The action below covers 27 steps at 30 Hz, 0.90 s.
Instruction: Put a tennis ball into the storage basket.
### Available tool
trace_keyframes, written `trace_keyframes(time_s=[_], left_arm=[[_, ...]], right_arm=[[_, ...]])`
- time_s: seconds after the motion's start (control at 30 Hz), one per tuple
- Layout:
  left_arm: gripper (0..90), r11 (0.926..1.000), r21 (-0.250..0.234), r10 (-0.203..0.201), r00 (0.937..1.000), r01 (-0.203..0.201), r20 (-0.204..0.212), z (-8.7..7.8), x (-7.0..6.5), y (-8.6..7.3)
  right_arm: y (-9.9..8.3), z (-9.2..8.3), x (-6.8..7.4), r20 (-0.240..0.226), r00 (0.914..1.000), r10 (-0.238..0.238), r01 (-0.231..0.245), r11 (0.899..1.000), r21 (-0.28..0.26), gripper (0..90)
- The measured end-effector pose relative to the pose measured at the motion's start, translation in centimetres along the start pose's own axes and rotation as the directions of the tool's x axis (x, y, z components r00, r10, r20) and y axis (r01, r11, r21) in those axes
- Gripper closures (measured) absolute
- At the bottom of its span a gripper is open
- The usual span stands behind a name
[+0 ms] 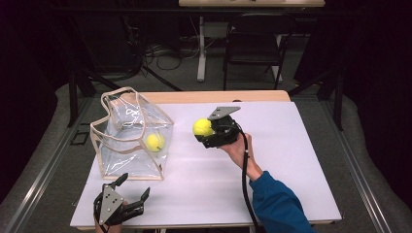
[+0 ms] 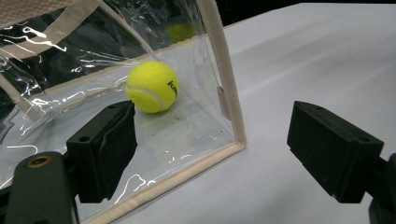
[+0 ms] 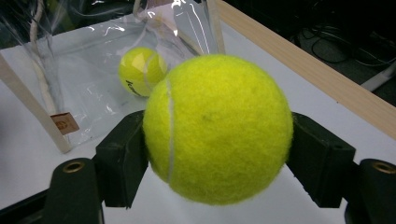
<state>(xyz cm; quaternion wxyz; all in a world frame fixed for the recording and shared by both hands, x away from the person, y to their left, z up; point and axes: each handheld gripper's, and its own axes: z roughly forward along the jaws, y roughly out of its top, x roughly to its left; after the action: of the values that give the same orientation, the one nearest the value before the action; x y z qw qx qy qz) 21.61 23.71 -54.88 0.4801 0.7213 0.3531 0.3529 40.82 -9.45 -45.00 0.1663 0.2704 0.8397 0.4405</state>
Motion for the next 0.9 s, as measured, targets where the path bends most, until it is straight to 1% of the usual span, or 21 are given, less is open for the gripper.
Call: trace_keyframes(time_s=[0.07, 0.2, 0.33, 0.43, 0.63, 0.8, 0.9], left_arm=[[16.1, 1.0, -0.001, 0.0, 1.0, 0.0, 0.004, 0.1, 0.0, 0.0], [16.0, 1.0, -0.003, -0.006, 1.0, 0.006, -0.002, 0.0, 0.0, 0.0], [16.0, 1.0, -0.002, 0.004, 1.0, -0.004, 0.001, 0.0, -0.1, 0.0], [16.0, 1.0, -0.002, -0.004, 1.0, 0.004, 0.002, 0.1, 0.0, 0.0], [16.0, 1.0, -0.006, 0.0, 1.0, 0.0, 0.0, 0.1, 0.0, 0.0], [16.0, 1.0, -0.005, -0.009, 1.0, 0.009, -0.003, 0.0, 0.1, -0.1], [16.0, 1.0, -0.006, -0.001, 1.0, 0.001, -0.004, 0.0, 0.0, 0.0]], right_arm=[[0.3, 0.0, 0.1, -0.003, 1.0, -0.001, 0.001, 1.0, 0.001, 26.4], [0.9, -0.1, 0.2, 0.0, 0.9999, -0.017, 0.017, 1.0, 0.003, 26.5], [1.4, -0.3, 0.2, -0.002, 0.9997, -0.023, 0.023, 1.0, -0.001, 26.5], [1.8, -0.3, 0.3, -0.004, 0.9996, -0.028, 0.028, 1.0, -0.005, 26.5], [2.6, 0.1, 0.4, -0.016, 0.9992, -0.037, 0.037, 0.999, 0.0, 26.5], [3.1, 0.4, 0.6, -0.024, 0.9986, -0.047, 0.047, 0.999, 0.006, 26.5], [3.4, 0.5, 0.7, -0.026, 0.9983, -0.052, 0.053, 0.999, 0.009, 26.5]])
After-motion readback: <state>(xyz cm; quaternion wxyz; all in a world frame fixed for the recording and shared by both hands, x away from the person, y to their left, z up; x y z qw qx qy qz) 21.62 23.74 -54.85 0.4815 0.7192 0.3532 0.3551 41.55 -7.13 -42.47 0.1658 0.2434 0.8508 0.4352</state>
